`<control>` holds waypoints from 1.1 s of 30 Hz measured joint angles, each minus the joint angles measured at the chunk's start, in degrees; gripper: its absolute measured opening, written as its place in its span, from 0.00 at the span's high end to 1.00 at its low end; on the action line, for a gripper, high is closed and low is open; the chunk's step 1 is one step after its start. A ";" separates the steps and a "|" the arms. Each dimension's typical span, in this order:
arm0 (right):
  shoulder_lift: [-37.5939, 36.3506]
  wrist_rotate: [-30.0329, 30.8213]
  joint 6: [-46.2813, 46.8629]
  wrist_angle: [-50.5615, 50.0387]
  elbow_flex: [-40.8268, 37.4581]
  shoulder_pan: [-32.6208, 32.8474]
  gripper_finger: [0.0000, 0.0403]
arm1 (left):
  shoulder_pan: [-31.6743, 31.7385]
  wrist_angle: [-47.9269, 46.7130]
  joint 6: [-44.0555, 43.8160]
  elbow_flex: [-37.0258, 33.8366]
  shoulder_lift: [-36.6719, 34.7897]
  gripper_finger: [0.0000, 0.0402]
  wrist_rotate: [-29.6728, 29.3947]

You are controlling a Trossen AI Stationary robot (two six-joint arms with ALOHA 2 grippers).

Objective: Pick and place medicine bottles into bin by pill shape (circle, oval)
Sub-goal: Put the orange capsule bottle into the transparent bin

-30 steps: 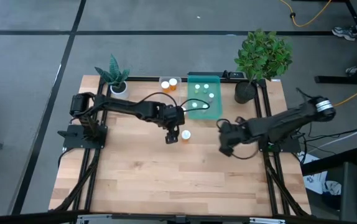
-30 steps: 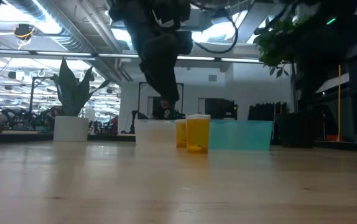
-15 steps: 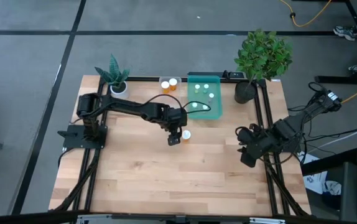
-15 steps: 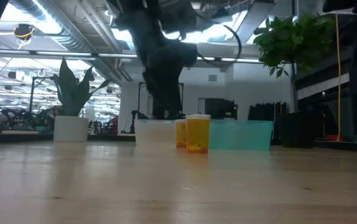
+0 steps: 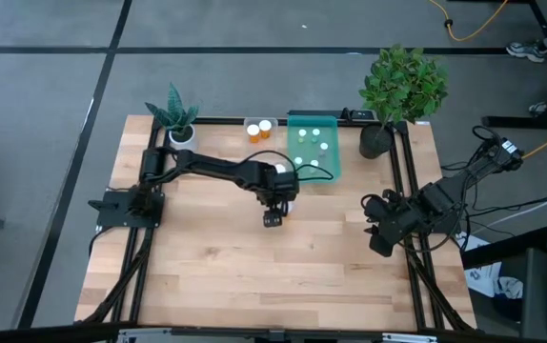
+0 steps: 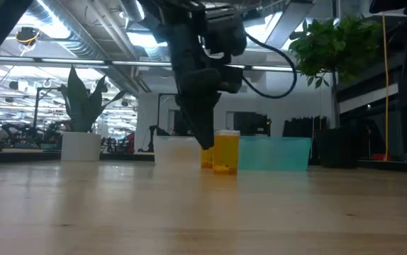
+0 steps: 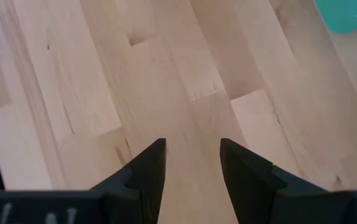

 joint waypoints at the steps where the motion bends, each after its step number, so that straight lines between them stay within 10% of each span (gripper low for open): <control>1: 0.00 0.01 -0.01 -0.01 0.00 0.00 0.62 | 0.00 -0.25 0.47 0.69 0.25 0.34 -0.02; 33: 0.04 0.94 0.03 -0.02 0.00 0.00 0.62 | -0.72 4.78 0.74 3.71 3.44 0.34 1.05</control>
